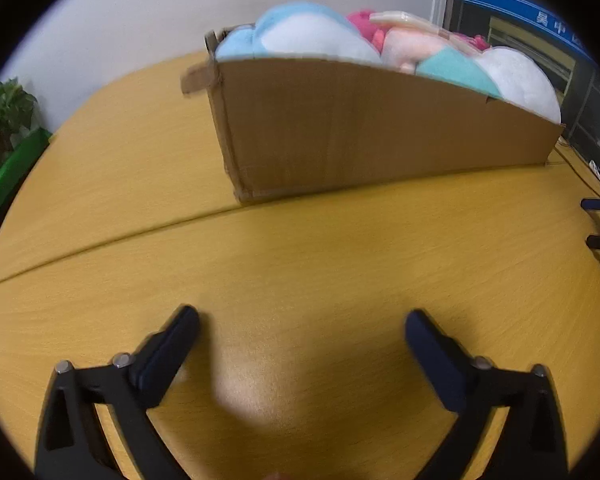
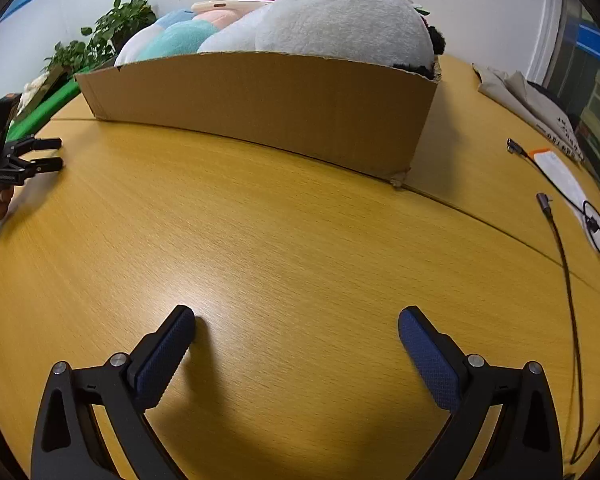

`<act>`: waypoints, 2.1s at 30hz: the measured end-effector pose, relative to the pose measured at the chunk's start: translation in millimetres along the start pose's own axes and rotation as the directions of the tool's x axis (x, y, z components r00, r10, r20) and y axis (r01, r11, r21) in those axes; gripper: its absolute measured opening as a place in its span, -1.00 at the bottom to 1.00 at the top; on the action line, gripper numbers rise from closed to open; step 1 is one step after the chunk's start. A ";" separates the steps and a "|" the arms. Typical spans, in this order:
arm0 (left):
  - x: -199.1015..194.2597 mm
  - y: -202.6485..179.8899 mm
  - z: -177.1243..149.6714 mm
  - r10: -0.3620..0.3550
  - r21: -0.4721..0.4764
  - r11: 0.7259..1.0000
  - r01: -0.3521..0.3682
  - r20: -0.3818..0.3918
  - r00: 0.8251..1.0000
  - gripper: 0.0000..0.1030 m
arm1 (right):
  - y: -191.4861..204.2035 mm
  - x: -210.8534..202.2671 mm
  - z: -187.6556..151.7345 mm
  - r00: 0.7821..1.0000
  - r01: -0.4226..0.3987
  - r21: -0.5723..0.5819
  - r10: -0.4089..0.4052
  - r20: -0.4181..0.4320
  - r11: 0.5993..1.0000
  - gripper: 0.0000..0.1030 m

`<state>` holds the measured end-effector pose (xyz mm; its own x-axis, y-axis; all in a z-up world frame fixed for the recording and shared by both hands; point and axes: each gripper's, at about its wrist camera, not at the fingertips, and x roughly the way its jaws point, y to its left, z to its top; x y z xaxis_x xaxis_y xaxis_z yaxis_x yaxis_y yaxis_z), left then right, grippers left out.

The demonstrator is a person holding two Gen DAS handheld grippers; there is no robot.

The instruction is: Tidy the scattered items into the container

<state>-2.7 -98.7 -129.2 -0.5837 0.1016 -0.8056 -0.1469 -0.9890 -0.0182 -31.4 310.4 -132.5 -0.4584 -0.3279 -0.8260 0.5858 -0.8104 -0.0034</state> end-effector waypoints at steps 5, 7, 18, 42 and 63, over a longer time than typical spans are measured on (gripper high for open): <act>4.0 4.7 -10.1 -0.008 0.006 1.000 0.008 0.001 1.000 1.00 | -6.5 0.0 -9.5 0.999 0.000 -0.011 0.001 0.048 1.000 1.00; 4.3 8.4 -17.0 -0.008 0.008 1.000 0.008 0.002 1.000 1.00 | -13.5 0.2 -18.5 0.999 0.001 -0.009 -0.001 0.051 1.000 1.00; -24.5 54.1 -79.1 -0.026 0.035 0.999 0.026 0.010 1.000 1.00 | -54.5 -18.4 -30.0 0.993 -0.106 -0.166 0.112 0.031 0.981 1.00; -13.9 52.6 -4.4 -0.041 0.070 0.997 0.041 -0.013 0.999 1.00 | -73.9 -18.7 -24.8 0.995 -0.085 -0.150 0.090 0.030 0.985 1.00; -11.8 44.0 1.2 -0.036 0.071 0.997 0.036 -0.015 0.999 1.00 | -75.3 -18.5 -25.3 0.995 -0.085 -0.150 0.091 0.030 0.985 1.00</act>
<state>-3.2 -143.2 -119.8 -0.5662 0.1350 -0.8132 -0.2248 -0.9744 -0.0053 -50.0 389.8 -131.2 -0.4231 -0.4145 -0.8057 0.7164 -0.6975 -0.0174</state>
